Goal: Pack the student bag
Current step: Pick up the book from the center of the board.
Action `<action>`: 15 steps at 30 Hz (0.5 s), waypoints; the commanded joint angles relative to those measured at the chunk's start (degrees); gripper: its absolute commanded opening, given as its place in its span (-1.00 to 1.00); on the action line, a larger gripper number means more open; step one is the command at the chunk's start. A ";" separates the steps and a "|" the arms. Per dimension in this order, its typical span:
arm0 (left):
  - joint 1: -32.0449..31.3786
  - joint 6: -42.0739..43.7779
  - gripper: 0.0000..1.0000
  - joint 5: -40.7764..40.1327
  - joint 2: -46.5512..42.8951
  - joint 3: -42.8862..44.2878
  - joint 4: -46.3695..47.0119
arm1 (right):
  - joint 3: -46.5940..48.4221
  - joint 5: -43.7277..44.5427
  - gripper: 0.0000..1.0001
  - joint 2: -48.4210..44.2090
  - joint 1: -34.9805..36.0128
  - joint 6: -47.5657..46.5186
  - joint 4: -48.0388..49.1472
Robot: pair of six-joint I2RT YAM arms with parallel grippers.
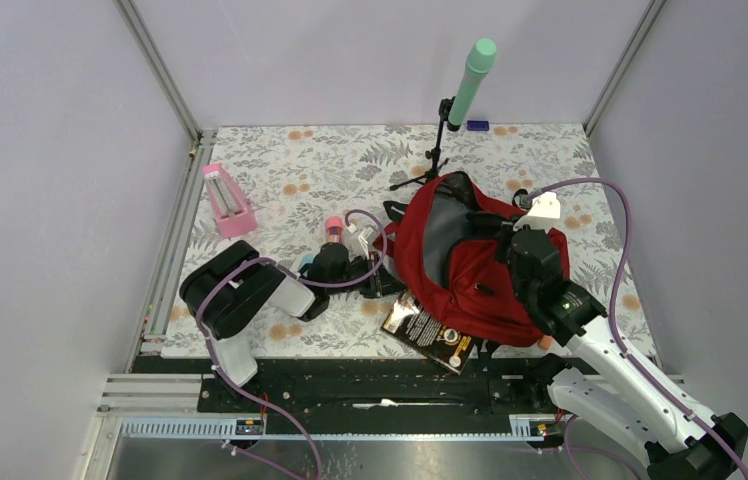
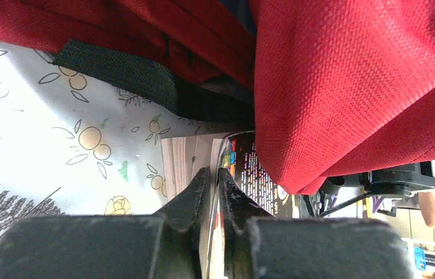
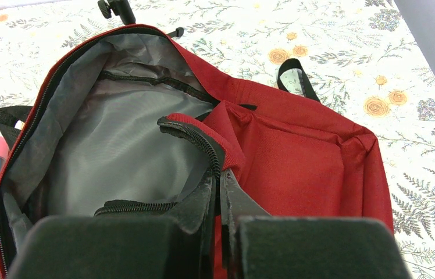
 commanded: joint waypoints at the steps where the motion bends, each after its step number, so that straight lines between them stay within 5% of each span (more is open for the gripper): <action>1: -0.95 -0.09 -0.80 4.38 1.64 1.35 7.54 | 2.64 0.32 -1.00 -0.71 -0.30 -0.23 -0.02; 15: -3.05 -1.49 -0.43 5.35 3.75 2.43 10.97 | 2.92 0.35 -1.00 -0.39 -0.30 -0.37 -0.28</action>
